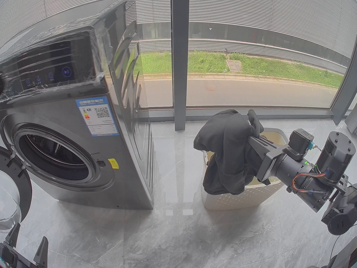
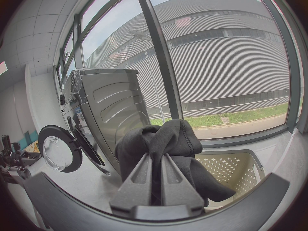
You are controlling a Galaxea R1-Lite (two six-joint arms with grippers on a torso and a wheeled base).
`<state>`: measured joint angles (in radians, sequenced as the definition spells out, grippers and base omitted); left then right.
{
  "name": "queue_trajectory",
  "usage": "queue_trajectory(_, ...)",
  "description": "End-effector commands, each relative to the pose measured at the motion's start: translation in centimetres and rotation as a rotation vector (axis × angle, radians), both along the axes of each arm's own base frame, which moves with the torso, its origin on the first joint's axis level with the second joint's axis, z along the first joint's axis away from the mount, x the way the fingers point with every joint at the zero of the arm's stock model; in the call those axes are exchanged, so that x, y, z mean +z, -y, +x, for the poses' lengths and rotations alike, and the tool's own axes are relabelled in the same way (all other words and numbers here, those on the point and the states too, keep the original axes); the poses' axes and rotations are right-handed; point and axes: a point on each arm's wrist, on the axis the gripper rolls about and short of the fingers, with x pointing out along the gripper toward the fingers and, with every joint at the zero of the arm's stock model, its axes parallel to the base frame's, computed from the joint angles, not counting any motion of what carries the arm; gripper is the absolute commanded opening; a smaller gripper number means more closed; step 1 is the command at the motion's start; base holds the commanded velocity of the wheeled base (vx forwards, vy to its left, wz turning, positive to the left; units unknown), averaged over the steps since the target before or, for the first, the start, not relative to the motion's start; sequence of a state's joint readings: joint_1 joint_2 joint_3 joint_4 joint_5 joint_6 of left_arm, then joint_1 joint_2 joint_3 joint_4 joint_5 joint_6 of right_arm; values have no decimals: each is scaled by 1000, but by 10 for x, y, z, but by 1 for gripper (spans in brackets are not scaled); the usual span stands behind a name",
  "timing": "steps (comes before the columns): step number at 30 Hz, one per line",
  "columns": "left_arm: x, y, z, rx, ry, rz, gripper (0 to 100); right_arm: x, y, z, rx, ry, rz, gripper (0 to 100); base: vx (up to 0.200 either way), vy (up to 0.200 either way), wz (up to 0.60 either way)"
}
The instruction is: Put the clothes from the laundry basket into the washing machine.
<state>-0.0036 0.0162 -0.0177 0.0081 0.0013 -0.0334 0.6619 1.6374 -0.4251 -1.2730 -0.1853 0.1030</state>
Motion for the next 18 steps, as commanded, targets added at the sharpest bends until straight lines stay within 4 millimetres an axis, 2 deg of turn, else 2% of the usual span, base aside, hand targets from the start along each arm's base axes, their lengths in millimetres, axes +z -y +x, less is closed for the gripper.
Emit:
queue_trajectory(1, -4, 0, 0, 1, 2, -2, 100, -2, -2, -1, 8, -7, -5, 0, 0, 200, 0)
queue_trajectory(14, -4, 0, 0, 1, 2, 0, 100, -5, -5, -2, 20, -2, -4, 0, 0, 200, 0)
queue_trajectory(18, -4, 0, 0, 1, 2, 0, 100, -6, -5, -3, 22, -5, -6, 0, 0, 0, 0)
